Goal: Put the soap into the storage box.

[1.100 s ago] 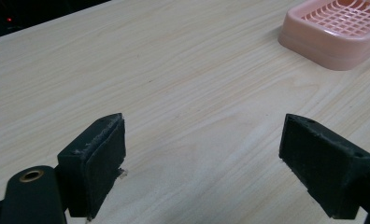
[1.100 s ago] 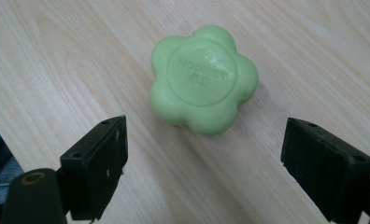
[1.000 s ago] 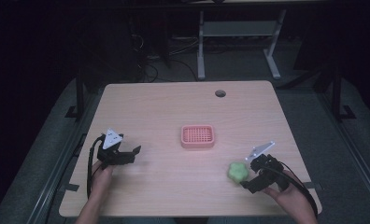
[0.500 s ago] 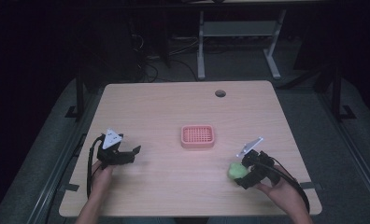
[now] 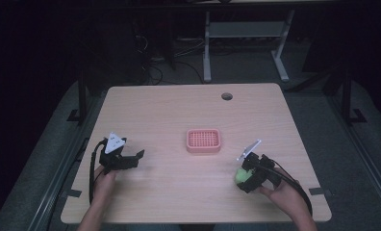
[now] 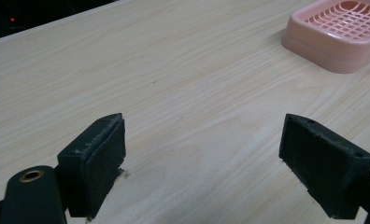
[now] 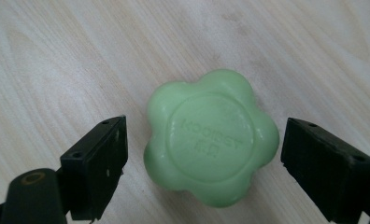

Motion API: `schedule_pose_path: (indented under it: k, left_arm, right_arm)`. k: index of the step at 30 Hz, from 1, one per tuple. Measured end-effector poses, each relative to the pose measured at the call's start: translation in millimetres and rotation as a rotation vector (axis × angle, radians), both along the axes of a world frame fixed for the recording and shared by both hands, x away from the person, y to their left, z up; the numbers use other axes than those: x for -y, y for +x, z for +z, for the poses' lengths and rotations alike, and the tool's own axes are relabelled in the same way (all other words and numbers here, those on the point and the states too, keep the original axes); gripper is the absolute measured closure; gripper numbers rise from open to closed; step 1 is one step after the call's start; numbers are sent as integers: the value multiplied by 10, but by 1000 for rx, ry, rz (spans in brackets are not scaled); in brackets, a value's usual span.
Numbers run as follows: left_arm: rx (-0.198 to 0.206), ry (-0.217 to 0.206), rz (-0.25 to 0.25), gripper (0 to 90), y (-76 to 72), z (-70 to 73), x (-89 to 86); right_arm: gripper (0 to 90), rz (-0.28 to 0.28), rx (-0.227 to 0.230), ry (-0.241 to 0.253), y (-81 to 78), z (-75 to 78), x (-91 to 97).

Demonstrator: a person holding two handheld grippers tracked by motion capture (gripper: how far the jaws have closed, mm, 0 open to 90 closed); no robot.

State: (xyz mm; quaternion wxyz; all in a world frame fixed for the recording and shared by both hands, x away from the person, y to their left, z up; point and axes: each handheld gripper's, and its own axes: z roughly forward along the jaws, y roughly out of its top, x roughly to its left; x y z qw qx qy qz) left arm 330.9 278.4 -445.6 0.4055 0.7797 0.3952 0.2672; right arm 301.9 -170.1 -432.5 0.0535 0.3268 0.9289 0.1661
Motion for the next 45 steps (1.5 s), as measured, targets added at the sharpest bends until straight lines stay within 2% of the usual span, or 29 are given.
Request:
schedule_pose_path:
  k: [10, 29, 45]
  left_arm:
    - [1, -7, 1, 144, 1, 4, -6]
    - [6, -9, 2, 144, 0, 5, -6]
    - [5, -7, 3, 144, 1, 8, -8]
  right_arm:
    - [149, 9, -16, -60, 65, -81, -73]
    - [241, 12, -28, -85, 80, -106, -109]
    - [253, 19, -23, -92, 75, -99, -112]
